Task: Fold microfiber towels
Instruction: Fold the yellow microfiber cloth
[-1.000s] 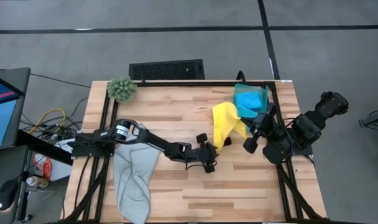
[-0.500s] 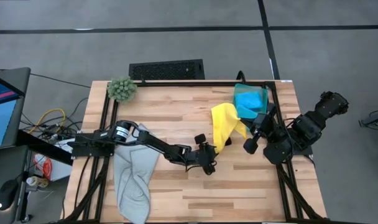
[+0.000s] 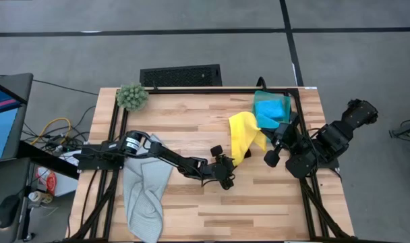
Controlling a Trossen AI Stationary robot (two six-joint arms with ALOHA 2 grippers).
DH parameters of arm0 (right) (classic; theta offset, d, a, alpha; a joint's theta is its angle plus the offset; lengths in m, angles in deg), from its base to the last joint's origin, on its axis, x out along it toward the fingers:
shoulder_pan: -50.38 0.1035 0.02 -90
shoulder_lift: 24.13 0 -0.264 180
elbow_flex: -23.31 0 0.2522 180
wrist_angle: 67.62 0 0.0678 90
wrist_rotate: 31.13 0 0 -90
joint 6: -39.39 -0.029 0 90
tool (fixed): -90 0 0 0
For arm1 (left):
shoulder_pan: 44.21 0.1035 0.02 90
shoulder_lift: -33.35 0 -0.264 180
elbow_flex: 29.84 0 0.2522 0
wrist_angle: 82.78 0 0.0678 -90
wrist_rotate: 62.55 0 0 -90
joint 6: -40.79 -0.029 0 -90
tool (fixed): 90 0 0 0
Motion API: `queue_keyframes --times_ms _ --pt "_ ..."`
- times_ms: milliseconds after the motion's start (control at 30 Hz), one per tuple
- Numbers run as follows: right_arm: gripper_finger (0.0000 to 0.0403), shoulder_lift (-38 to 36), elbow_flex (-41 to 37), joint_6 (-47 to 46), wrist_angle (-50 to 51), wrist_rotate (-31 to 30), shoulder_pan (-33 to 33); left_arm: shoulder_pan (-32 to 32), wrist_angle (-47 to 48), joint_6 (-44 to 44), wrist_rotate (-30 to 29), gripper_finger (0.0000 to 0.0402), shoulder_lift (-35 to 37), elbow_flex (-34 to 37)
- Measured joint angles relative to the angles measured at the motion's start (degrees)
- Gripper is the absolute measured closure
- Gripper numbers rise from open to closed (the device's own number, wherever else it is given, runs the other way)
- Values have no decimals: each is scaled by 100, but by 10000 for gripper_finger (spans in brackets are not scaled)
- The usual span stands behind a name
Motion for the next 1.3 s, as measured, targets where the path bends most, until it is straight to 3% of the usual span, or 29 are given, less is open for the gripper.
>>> queue_keyframes --times_ms 800,1000,1133,1300 --pt "403 0 0 2 -131 4 0 -190 8 51 -393 259 -26 -80" --pt "403 -3 0 2 -164 6 7 -295 298 -107 -416 260 -591 -847" --pt "403 -2 0 2 -189 6 87 -430 1208 -190 -830 260 -984 -1633" --pt "403 -2 0 0 -188 4 218 -467 1467 -10 -1387 260 -951 -1799"
